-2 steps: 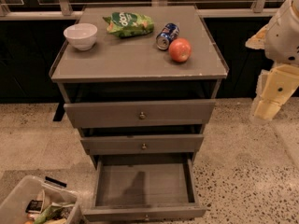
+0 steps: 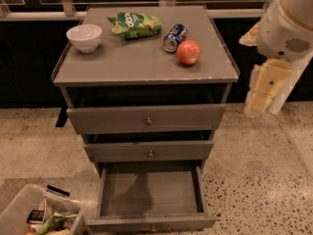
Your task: Place apple into bottom drawer
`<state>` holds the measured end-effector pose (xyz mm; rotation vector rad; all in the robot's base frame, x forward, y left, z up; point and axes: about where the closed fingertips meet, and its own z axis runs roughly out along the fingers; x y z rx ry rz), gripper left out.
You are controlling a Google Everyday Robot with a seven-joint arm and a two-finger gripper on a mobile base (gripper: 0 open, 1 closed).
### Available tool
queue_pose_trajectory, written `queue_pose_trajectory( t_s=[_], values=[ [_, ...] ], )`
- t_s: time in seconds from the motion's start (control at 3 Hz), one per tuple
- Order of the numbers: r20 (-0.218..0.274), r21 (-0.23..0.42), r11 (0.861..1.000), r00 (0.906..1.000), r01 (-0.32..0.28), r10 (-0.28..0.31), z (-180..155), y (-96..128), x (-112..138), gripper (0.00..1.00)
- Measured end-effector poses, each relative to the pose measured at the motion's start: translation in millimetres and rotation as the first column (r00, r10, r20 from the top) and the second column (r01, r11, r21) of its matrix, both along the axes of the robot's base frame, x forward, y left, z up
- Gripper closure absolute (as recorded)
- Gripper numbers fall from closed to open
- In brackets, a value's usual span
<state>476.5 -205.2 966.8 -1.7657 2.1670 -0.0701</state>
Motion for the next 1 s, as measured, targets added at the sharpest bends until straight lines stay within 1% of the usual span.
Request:
queue_pose_trajectory(
  t_s=[0.33,0.67,1.0],
  values=[
    [0.032,0.041,0.997,0.9979,-0.058,0.057,-25.5,23.6,59.3,0.00],
    [0.070,0.077,0.994,0.9948,-0.079,0.073,-40.0,51.5,126.4,0.00],
    [0.137,0.115,0.991,0.9888,-0.074,0.058,-30.6,83.6,193.7,0.00]
  ],
)
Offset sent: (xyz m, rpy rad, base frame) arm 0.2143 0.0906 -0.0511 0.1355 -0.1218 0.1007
